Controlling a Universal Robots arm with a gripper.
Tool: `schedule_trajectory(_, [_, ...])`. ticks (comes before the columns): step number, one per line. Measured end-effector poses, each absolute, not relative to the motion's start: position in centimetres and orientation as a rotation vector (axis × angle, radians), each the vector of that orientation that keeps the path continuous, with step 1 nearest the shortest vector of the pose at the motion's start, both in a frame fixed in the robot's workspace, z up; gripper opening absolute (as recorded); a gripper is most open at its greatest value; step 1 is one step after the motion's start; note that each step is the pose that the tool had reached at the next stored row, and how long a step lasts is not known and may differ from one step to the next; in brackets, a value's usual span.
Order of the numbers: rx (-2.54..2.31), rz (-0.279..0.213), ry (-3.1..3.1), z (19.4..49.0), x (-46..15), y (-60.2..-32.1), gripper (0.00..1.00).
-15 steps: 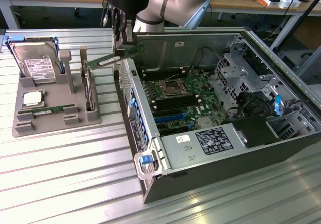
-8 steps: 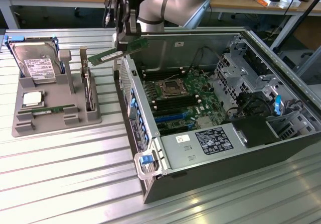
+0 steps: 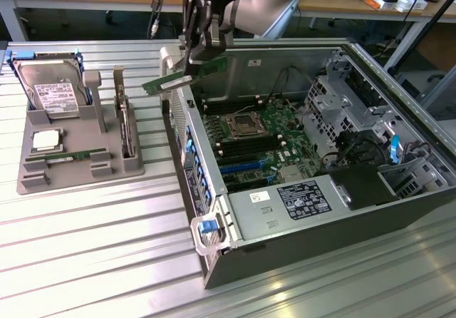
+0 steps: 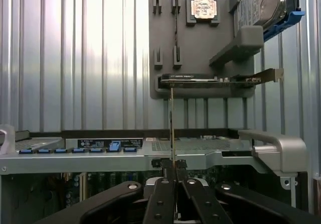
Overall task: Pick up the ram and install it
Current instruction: 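Pick up the ram and move it above insertion slot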
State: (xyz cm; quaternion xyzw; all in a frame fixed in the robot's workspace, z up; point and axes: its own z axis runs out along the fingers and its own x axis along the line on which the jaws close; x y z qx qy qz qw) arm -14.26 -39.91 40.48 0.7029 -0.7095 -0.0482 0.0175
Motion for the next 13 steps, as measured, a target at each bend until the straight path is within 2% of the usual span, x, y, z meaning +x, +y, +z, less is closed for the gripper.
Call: schedule_trajectory(13, [2.105, -0.292, -2.129, 40.5, -4.6, -39.9, 0.12])
